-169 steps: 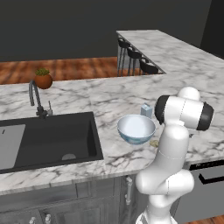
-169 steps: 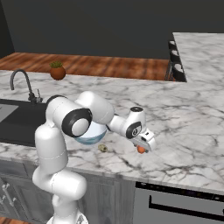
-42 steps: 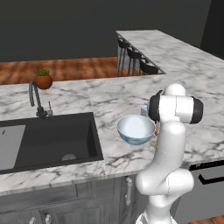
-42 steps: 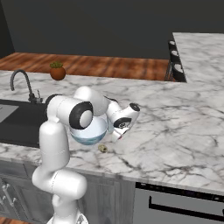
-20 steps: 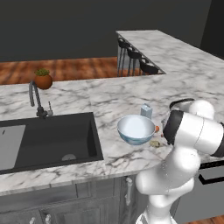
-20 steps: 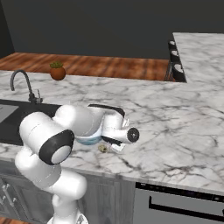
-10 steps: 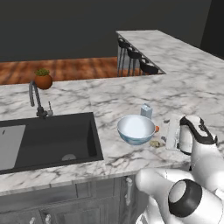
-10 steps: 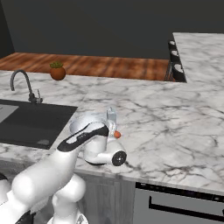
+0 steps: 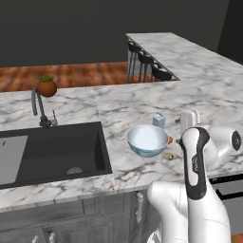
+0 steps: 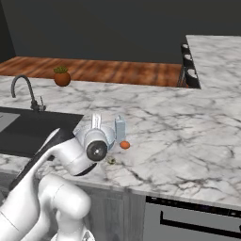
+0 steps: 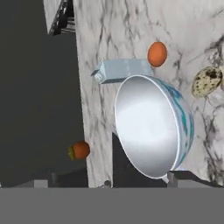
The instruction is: Gather the eggs and milk located in the vicinity of the sink area and place them right next to the bowl.
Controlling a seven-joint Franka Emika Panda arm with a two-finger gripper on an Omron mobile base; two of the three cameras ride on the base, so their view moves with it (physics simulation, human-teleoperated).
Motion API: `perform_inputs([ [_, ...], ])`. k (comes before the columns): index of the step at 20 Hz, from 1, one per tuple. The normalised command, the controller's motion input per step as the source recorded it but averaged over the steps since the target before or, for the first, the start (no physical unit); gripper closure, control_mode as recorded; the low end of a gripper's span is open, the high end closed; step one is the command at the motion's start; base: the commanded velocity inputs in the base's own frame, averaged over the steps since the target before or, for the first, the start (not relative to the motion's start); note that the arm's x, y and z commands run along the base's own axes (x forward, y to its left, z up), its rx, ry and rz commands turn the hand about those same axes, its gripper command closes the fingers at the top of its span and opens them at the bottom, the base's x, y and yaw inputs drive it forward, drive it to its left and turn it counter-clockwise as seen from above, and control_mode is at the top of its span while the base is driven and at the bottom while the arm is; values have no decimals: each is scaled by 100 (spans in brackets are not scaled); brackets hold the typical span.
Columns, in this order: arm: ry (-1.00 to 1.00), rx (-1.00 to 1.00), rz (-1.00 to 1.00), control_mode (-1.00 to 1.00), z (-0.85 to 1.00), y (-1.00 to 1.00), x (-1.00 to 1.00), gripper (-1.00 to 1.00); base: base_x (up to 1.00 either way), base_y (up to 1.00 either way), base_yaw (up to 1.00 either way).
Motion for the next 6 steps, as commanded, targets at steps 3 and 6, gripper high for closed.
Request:
perform_inputs([
  [3,28,-39,-13,-100,64,19,-70,-100,0,0,0],
  [6,32,-52,-15,-100,46,31,-68,-100,0,0,0],
])
